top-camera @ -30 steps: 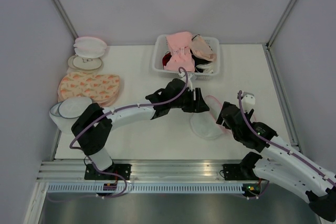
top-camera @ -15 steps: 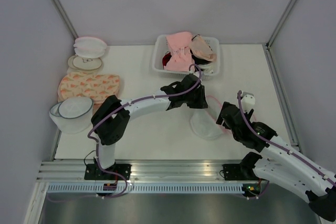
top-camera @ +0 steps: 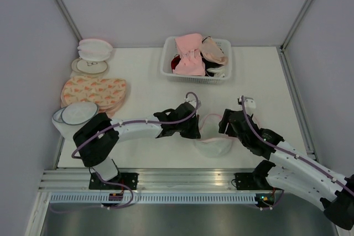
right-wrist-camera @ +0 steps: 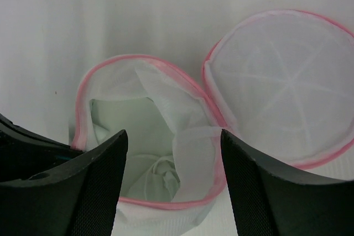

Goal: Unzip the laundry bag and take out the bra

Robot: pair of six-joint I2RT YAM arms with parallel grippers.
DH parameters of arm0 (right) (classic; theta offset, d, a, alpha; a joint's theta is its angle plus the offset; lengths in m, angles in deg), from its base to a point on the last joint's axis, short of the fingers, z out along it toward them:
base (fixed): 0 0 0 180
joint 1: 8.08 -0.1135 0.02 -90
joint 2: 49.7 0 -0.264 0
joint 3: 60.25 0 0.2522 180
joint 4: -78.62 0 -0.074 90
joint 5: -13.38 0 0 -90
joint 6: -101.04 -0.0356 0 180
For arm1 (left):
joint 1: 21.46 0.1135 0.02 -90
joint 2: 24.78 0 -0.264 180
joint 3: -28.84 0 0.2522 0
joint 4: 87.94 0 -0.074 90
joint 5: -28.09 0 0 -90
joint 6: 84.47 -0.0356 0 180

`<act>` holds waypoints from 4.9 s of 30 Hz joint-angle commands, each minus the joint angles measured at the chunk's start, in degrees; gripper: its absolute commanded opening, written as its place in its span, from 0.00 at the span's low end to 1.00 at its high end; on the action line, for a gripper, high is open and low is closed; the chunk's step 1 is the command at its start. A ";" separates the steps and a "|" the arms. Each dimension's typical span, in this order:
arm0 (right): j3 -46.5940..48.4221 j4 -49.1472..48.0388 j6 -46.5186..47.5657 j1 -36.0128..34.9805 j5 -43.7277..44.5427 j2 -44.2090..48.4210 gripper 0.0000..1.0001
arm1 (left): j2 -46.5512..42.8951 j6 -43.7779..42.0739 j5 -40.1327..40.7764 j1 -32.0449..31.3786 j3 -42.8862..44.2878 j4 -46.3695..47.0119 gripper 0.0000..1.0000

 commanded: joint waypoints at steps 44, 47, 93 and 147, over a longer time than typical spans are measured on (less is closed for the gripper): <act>-6.91 -11.90 2.66 -5.10 -17.57 1.22 0.00 | -8.40 7.77 0.66 -0.77 -13.07 14.87 0.02; -7.09 -11.28 2.75 -5.10 -19.32 3.61 0.00 | -8.40 7.94 0.66 -0.77 -13.25 14.87 0.02; -5.08 -36.67 3.27 -5.10 -7.20 29.38 0.01 | -7.61 9.96 -2.24 -0.77 -15.80 18.91 0.02; 108.05 -19.89 36.24 19.86 -6.84 -89.10 0.00 | -33.00 11.11 2.24 -0.68 -27.31 6.01 0.02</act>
